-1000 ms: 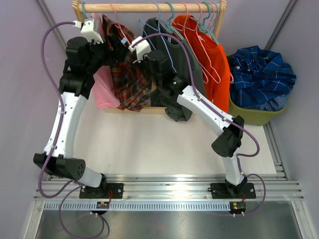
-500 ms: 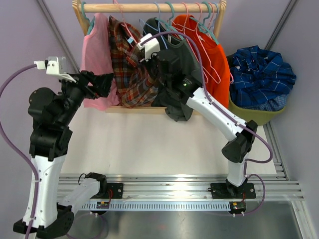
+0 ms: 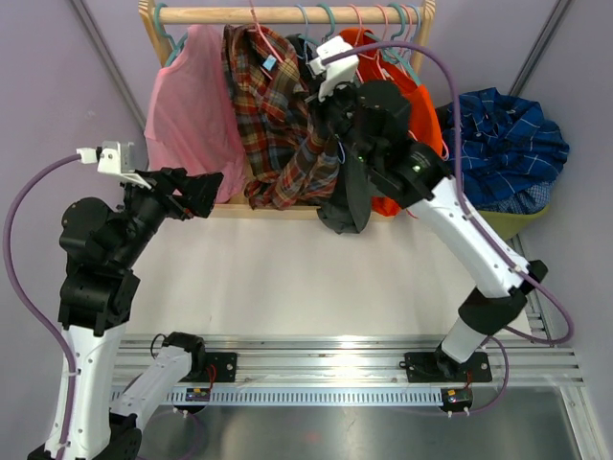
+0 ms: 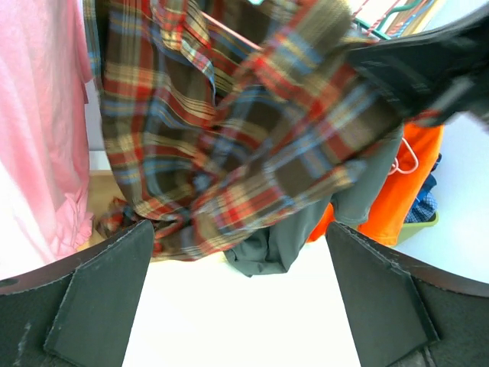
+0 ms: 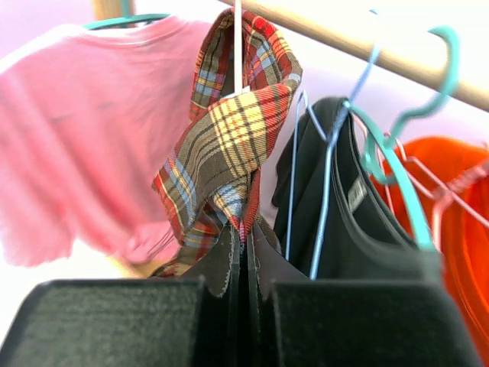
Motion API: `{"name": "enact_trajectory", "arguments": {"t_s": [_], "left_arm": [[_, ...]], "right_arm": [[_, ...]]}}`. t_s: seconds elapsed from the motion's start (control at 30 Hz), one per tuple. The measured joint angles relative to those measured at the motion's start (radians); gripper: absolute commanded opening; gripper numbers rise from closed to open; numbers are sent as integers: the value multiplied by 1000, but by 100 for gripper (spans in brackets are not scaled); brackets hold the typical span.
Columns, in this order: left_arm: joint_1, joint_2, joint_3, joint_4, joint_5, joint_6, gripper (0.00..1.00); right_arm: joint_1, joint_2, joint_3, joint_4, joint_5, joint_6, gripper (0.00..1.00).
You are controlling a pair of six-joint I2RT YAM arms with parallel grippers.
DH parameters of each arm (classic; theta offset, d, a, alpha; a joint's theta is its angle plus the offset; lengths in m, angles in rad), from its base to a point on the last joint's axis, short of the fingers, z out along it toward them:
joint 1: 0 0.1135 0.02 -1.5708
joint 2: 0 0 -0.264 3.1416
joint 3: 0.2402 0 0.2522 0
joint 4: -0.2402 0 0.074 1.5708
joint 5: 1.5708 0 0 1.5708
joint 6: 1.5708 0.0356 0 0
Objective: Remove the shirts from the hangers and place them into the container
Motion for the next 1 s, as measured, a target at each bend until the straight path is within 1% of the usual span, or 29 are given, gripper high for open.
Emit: {"name": "enact_trajectory", "arguments": {"t_s": [0.17, 0.23, 0.33, 0.4, 0.53, 0.7, 0.8, 0.87, 0.93, 1.0], "left_arm": [[0, -28, -22, 3, 16, -10, 99], [0, -34, -33, 4, 28, -19, 99], [0, -39, -53, 10, 56, -40, 99], [-2, -41, -69, 18, 73, -56, 99], [-22, -58, -103, 34, 80, -82, 99], [-97, -74, -116, 62, 65, -100, 99], [-228, -69, -118, 88, 1, -99, 99], [-364, -49, -118, 103, -62, -87, 99], [-515, -12, -117, 117, -156, -61, 99], [-615, 32, -115, 118, -227, -37, 99]], "right_arm": [[7, -151, -3, -200, -55, 71, 0], [20, -238, -50, -257, -71, 100, 0], [72, -391, -143, -345, -82, 138, 0], [100, -467, -172, -409, -102, 166, 0], [114, -554, -232, -476, -156, 232, 0], [159, -622, -398, -523, -190, 312, 0], [170, -632, -501, -544, -207, 357, 0], [175, -636, -562, -558, -210, 383, 0], [177, -645, -595, -575, -208, 404, 0], [177, -665, -608, -585, -205, 418, 0]]}}
